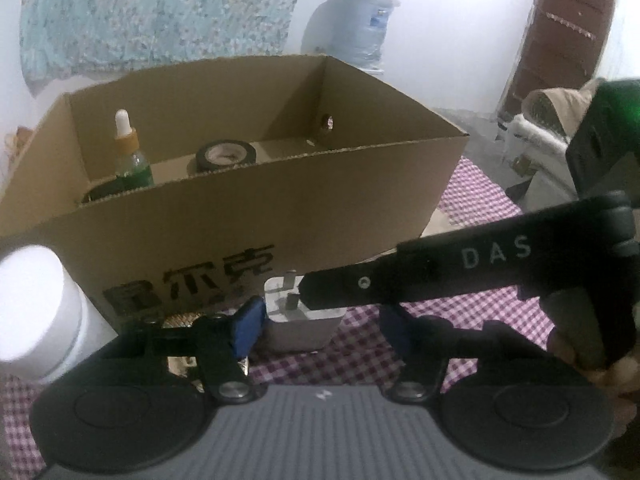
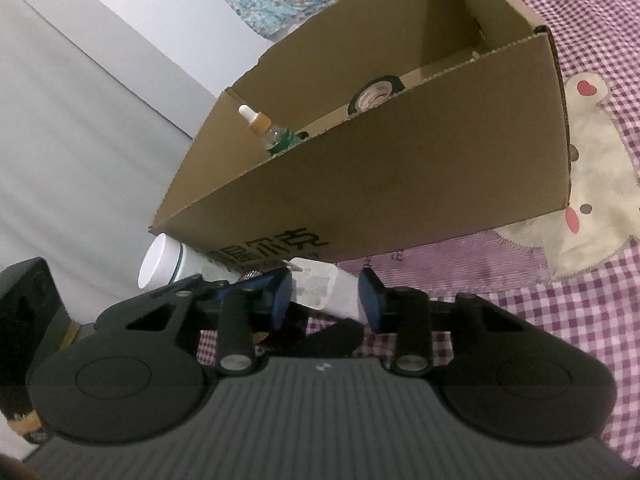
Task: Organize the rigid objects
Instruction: 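Close the right gripper around the white plug charger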
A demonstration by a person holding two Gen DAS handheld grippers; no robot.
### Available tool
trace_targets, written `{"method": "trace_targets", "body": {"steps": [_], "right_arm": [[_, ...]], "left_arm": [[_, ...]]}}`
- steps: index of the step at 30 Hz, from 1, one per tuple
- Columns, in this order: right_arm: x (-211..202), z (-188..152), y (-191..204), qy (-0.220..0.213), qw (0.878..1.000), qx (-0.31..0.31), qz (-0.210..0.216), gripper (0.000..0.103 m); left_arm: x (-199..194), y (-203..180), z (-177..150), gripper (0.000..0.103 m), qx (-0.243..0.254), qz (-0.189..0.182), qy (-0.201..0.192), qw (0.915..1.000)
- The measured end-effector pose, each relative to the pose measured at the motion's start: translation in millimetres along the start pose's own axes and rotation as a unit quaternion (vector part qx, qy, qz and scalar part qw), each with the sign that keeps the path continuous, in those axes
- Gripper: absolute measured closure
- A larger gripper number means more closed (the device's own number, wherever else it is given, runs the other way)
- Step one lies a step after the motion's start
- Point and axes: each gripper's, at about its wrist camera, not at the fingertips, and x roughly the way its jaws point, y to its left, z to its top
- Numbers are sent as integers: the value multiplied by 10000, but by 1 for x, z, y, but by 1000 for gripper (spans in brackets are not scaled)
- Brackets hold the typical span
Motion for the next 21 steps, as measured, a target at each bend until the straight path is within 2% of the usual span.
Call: {"method": "trace_targets", "body": {"steps": [13,21], "right_arm": [[-35,-9,-25,-39,9992,253,-323,72],[-43,-14,-32,-45,9988,388,-294,71]], "left_arm": [[5,-27,-11,40,113,-666,-105,9977],[16,-40,-14,39,421,-396,22,9983]]}}
